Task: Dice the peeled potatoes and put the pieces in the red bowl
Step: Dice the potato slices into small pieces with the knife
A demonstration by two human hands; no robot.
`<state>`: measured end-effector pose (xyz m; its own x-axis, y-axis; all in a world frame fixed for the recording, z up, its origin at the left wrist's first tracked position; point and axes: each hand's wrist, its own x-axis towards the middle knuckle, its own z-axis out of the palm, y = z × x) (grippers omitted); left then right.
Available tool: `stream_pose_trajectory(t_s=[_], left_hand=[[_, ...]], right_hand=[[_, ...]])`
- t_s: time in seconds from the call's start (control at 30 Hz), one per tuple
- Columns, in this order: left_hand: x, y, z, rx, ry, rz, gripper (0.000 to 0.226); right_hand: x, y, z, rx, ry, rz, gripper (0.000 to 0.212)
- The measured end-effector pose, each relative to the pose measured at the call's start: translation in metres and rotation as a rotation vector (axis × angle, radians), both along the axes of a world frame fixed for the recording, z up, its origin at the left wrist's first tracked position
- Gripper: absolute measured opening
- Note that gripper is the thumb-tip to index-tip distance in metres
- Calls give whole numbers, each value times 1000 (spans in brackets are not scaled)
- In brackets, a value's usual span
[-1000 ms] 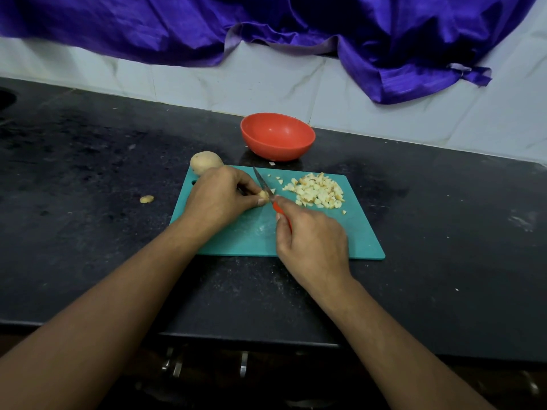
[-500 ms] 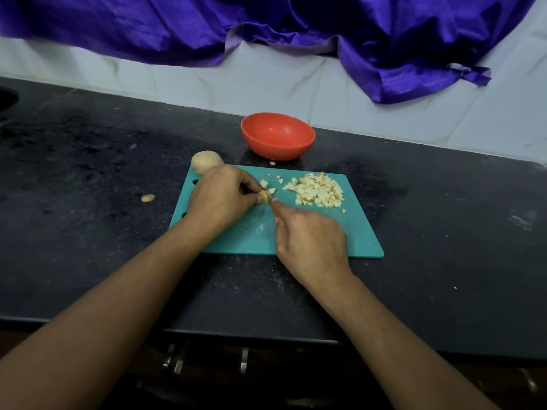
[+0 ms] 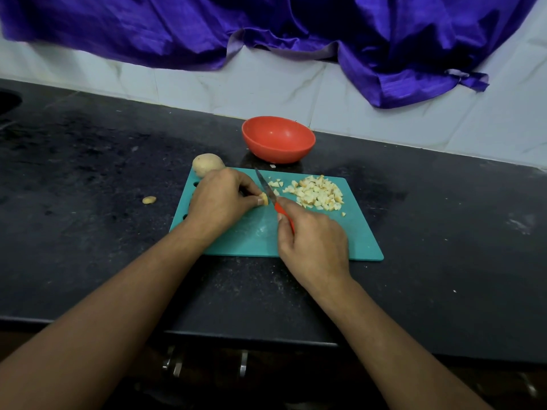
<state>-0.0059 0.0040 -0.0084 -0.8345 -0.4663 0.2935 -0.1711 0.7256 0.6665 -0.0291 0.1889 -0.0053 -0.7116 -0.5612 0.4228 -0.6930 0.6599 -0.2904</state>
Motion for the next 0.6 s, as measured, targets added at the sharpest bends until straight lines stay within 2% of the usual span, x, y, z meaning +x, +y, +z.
stream_pose_trajectory(t_s=[0.33, 0.6], left_hand=[[-3, -4, 1, 30, -11, -28, 10], [-1, -3, 3, 25, 1, -30, 17]], right_hand=[[-1, -9, -2, 24, 50, 25, 40], [0, -8, 0, 181, 77, 28, 42]])
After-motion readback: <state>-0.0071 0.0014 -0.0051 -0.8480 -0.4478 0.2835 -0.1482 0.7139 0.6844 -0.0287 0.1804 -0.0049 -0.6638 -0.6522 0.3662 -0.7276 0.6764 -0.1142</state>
